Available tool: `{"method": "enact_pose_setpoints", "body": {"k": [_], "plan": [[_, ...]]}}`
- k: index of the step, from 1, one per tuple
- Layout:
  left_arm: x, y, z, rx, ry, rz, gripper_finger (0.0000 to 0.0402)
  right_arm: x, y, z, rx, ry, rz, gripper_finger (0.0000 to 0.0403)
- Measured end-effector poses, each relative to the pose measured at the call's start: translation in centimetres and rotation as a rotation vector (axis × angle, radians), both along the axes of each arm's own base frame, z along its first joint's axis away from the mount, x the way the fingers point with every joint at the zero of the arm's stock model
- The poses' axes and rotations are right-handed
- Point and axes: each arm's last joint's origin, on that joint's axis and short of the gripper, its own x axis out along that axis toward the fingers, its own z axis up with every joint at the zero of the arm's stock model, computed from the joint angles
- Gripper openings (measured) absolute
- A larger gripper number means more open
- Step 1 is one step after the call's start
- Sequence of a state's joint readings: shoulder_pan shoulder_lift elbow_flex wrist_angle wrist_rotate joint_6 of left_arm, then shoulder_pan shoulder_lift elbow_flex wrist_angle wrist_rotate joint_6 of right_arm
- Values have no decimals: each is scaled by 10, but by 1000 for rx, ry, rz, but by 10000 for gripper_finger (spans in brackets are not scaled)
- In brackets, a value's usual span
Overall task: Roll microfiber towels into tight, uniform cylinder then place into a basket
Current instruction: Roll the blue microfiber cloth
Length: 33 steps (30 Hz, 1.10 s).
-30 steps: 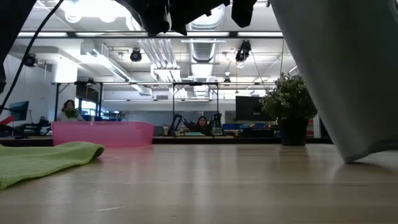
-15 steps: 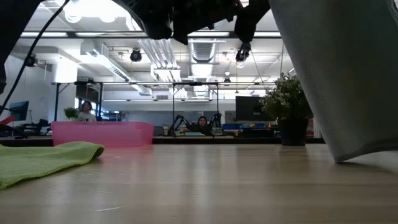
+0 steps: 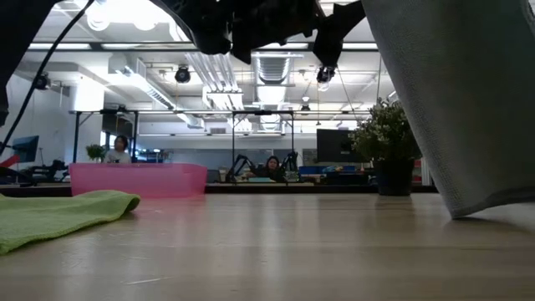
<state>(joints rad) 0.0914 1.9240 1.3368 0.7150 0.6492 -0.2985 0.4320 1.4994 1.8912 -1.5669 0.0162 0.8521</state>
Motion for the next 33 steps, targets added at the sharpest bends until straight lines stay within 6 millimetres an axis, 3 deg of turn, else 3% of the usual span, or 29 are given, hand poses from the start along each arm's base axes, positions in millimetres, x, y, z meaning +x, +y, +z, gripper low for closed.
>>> {"method": "enact_pose_setpoints", "body": {"k": [17,28,33], "plan": [[-1,1,5,-1,-21,-35,77,0,0,0,-4,3,-1,8],[-7,15,13,-42,-8,-42,6,0,0,0,-4,2,-2,9],[-13,16,22,-73,4,-63,1,0,0,0,-18,-4,15,9]]}}
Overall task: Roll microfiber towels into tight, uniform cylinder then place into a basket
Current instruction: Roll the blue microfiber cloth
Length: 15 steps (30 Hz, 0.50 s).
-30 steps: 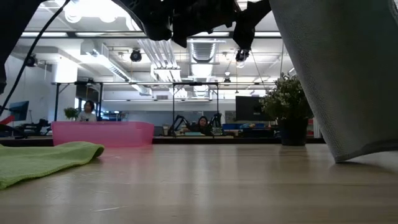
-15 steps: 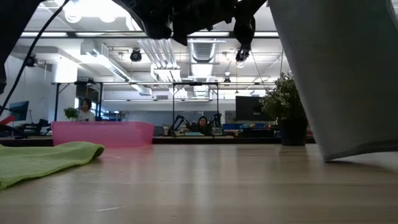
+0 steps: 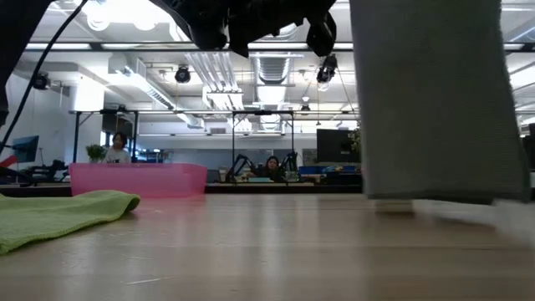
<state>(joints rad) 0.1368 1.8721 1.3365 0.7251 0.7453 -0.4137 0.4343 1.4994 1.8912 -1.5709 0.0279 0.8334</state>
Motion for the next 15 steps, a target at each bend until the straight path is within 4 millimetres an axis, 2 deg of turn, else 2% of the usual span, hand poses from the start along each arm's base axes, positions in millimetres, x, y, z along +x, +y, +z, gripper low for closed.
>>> {"method": "enact_pose_setpoints", "body": {"k": [7,11,15], "plan": [[-14,0,20,19,14,-5,0,4,-1,-13,-114,7,11,9],[-26,7,21,138,98,39,0,8,-4,-29,-284,19,58,9],[-41,24,20,275,190,156,0,14,-13,-48,-489,47,59,9]]}}
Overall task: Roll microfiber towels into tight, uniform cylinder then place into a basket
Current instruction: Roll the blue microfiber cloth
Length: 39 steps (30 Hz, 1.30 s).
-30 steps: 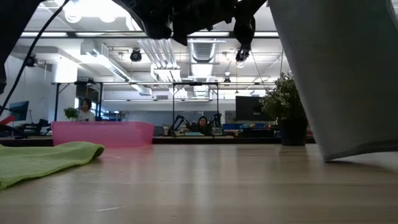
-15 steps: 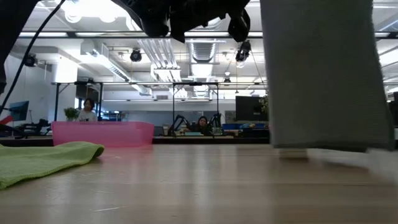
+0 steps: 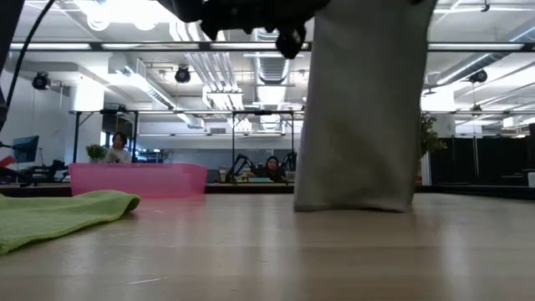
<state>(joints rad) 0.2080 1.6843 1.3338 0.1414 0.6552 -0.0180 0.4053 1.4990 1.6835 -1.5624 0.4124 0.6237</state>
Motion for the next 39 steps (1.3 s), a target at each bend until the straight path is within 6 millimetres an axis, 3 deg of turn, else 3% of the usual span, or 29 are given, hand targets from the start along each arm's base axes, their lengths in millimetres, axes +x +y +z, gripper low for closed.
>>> {"method": "enact_pose_setpoints", "body": {"k": [6,10,14,18,22,30,35,39], "plan": [[-13,36,13,58,-44,154,0,16,-32,-22,-222,8,-76,9],[-19,51,24,31,-63,201,0,26,-57,-20,-251,-12,-111,9],[-26,47,30,15,-27,197,0,27,-67,-8,-237,-52,-157,9],[-32,25,28,-31,98,147,0,27,-61,-2,-147,-90,-127,9],[-35,-7,4,-51,257,75,0,33,-47,-16,45,-83,-59,9],[-44,-81,-65,-30,446,-4,0,43,8,-82,295,-116,117,9],[-57,-110,-100,-179,501,-31,1,39,36,-117,437,-152,163,9],[-68,-124,-119,-209,512,-42,1,36,46,-135,477,-181,158,9]]}}
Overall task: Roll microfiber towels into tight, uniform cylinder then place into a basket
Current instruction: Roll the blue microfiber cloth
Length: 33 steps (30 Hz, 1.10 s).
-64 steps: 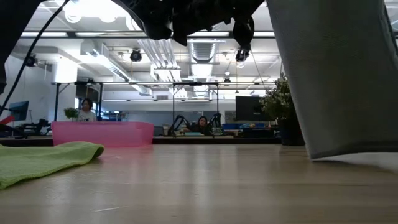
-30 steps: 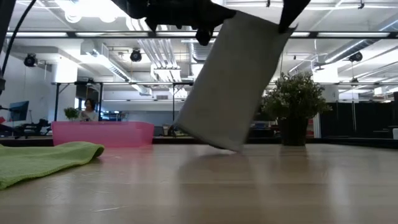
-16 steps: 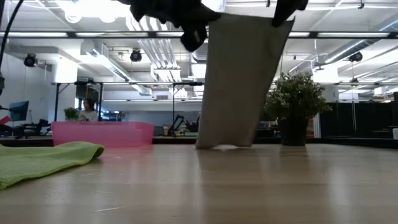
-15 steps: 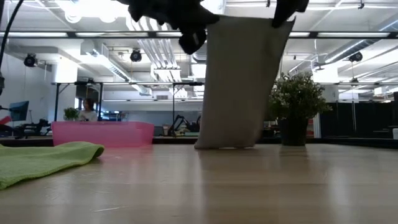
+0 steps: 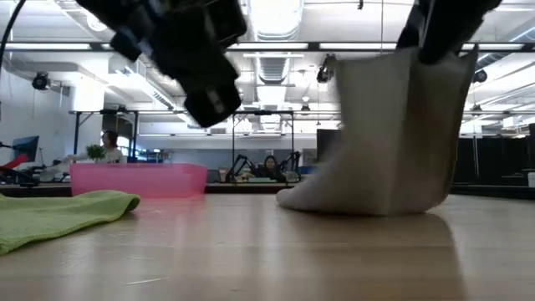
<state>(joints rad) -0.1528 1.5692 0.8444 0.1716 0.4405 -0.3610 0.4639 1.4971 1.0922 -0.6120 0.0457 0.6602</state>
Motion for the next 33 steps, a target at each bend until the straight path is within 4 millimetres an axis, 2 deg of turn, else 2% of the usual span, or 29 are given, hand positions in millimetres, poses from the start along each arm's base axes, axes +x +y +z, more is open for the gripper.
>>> {"method": "enact_pose_setpoints", "body": {"k": [3,8,15,22,29,33], "plan": [[-7,-6,-11,14,35,-1,1,-1,3,-11,32,-19,-24,9],[-8,-7,-13,-38,62,40,0,-1,4,-23,79,-57,-45,9],[4,-7,7,-89,-65,139,0,-9,5,-36,110,3,37,9],[11,-8,21,-92,-122,162,0,-11,7,-38,109,12,50,9],[13,-7,24,-65,-140,225,1,-11,7,-40,105,17,51,9],[12,-6,22,-38,-140,257,20,-11,7,-40,106,14,49,9]]}}
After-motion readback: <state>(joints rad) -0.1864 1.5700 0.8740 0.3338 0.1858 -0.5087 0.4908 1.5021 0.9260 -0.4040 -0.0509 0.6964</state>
